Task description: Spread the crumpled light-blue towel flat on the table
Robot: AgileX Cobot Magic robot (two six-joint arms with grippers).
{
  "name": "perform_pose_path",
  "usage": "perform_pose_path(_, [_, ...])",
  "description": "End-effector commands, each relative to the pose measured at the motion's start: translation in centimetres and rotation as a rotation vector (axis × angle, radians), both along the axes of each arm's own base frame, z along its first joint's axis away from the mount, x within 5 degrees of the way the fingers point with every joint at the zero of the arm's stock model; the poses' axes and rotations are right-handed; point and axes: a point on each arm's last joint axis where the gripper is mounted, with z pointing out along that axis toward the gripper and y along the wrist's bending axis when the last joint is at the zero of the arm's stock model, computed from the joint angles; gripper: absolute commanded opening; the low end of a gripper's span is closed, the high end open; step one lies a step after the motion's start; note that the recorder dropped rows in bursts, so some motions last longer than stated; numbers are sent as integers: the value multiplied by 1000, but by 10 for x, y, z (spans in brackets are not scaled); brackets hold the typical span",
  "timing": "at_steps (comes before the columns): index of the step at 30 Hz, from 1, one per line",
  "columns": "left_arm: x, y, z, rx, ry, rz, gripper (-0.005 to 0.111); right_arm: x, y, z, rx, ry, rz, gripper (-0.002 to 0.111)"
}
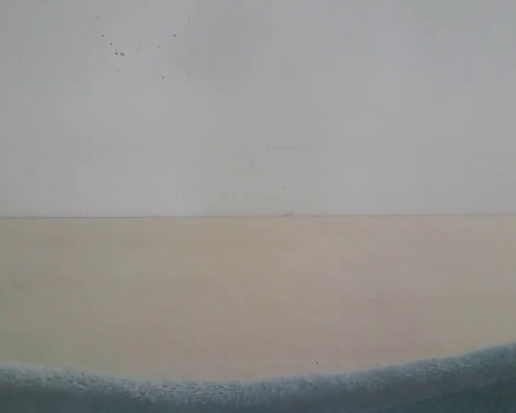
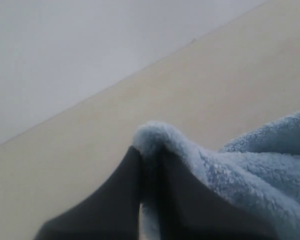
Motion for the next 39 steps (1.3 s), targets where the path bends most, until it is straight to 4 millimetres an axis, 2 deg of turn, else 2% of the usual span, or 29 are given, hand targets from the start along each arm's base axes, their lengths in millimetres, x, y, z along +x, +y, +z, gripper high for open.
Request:
perform_pose_path(1, [15, -1, -25, 33, 35, 30, 4, 24, 10, -1, -61, 75, 46, 1])
perform_pose_path(6, [40, -5, -56, 73, 17, 41, 4, 69, 27, -9, -154, 169, 80, 1])
perform_pose_path(9, [56, -9, -73, 95, 26, 37, 4, 103, 42, -24, -189, 256, 104, 1])
perform_pose_path(13, [80, -16, -82, 98, 13, 26, 4, 151, 60, -48, -224, 307, 115, 1])
perform_pose_path(16, [102, -22, -89, 131, 37, 14, 4, 180, 64, -70, -208, 342, 109, 1])
perform_pose_path(20, [134, -31, -105, 187, 61, -20, 6, 216, 54, -102, -147, 387, 108, 1])
perform_pose_path(23, [167, -35, -118, 176, 87, -3, 21, 237, 45, -125, -120, 428, 108, 1])
perform_pose_path(26, [200, -31, -124, 104, 64, 67, 50, 258, 39, -142, -97, 454, 114, 1])
perform_pose_path(28, [223, -25, -127, 12, 62, 156, 62, 274, 39, -150, -87, 466, 118, 1])
perform_pose_path(31, [248, -18, -134, -97, 123, 270, 63, 295, 40, -156, -89, 485, 105, 1])
perform_pose_path(33, [258, -17, -139, -111, 154, 295, 63, 307, 41, -151, -69, 458, 95, 2])
perform_pose_path(35, [262, -15, -139, -121, 156, 308, 63, 315, 43, -140, -38, 408, 87, 7])
perform_pose_path(36, [264, -13, -136, -124, 142, 315, 63, 319, 44, -133, -18, 380, 91, 15])
perform_pose_path(37, [264, -12, -135, -126, 131, 320, 63, 321, 45, -126, -7, 355, 90, 28])
perform_pose_path(38, [262, -5, -131, -137, 126, 345, 63, 324, 45, -118, 22, 334, 73, 50])
perform_pose_path(39, [260, -2, -130, -152, 136, 364, 63, 325, 44, -115, 33, 338, 53, 58])
